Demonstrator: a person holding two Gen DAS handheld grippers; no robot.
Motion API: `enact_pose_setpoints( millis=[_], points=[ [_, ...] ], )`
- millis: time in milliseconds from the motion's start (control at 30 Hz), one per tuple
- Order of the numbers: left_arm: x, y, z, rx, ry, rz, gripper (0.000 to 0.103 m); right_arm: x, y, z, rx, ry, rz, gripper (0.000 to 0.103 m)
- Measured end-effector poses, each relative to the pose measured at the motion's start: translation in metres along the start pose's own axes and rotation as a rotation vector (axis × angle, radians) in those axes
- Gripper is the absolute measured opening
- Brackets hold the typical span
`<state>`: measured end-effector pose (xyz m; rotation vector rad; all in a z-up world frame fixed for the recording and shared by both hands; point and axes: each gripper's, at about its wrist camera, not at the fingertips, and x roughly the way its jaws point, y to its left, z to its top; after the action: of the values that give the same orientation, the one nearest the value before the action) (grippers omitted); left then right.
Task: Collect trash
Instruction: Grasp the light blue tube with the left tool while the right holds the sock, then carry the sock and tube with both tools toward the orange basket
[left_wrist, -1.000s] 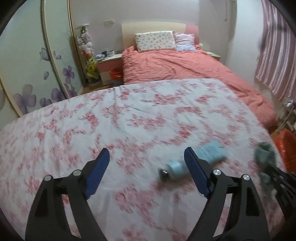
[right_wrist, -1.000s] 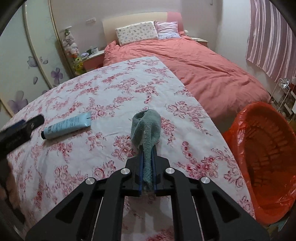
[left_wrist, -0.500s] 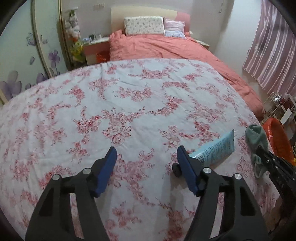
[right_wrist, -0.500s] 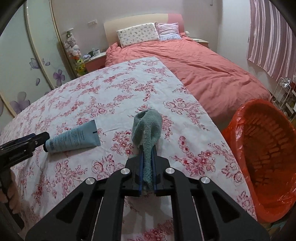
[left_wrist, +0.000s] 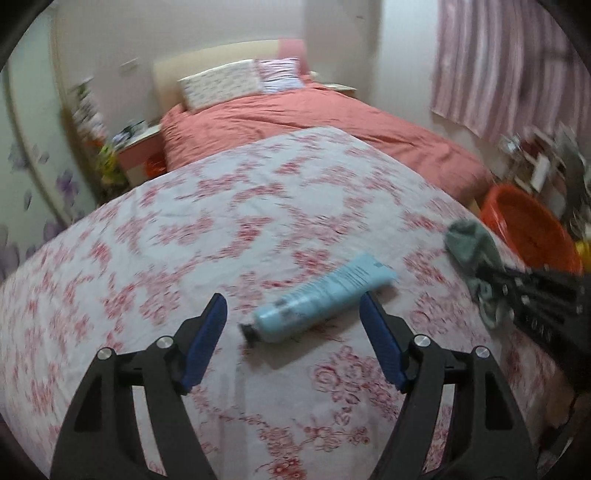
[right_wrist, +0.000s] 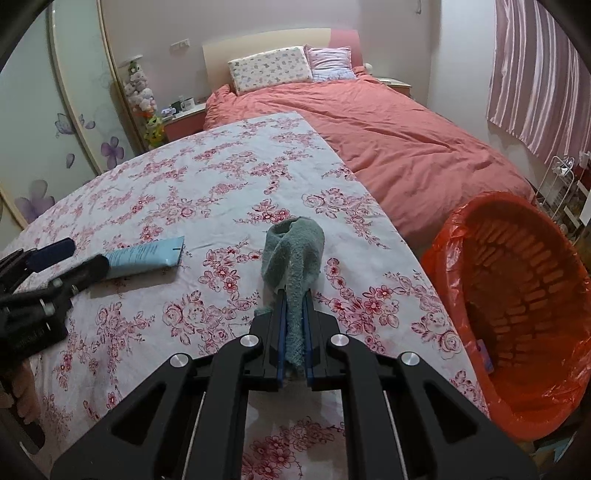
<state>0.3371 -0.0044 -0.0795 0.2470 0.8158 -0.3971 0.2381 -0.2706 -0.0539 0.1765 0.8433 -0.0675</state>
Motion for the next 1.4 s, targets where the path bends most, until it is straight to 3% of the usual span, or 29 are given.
enact_pose_setpoints(
  millis=[67,133,267,500,867,1033,1400],
  points=[
    [0.005,-0.007,0.000,0.047,0.008,0.006,0.071,0.000,-0.001,0.000,0.002,0.001,0.003,0.008],
    [0.015,-0.012,0.001,0.082,0.032,0.023,0.063,0.001,-0.001,0.000,0.003,0.001,0.007,0.008],
    [0.033,-0.011,0.007,0.069,0.075,0.082,0.052,0.000,-0.003,-0.001,0.010,0.003,0.015,0.008],
    [0.043,0.020,0.015,-0.205,0.108,0.171,0.033,0.000,-0.006,-0.001,0.017,0.005,0.027,0.008],
    [0.041,0.040,0.013,-0.313,0.089,0.090,0.031,0.001,-0.007,-0.001,0.019,0.006,0.032,0.008],
    [0.035,0.038,0.010,-0.338,0.070,0.064,0.024,0.000,-0.007,-0.001,0.017,0.003,0.044,0.007],
    [-0.009,0.030,0.001,-0.324,-0.005,0.070,0.024,-0.035,-0.009,-0.007,0.024,-0.051,0.082,0.006]
  ],
)
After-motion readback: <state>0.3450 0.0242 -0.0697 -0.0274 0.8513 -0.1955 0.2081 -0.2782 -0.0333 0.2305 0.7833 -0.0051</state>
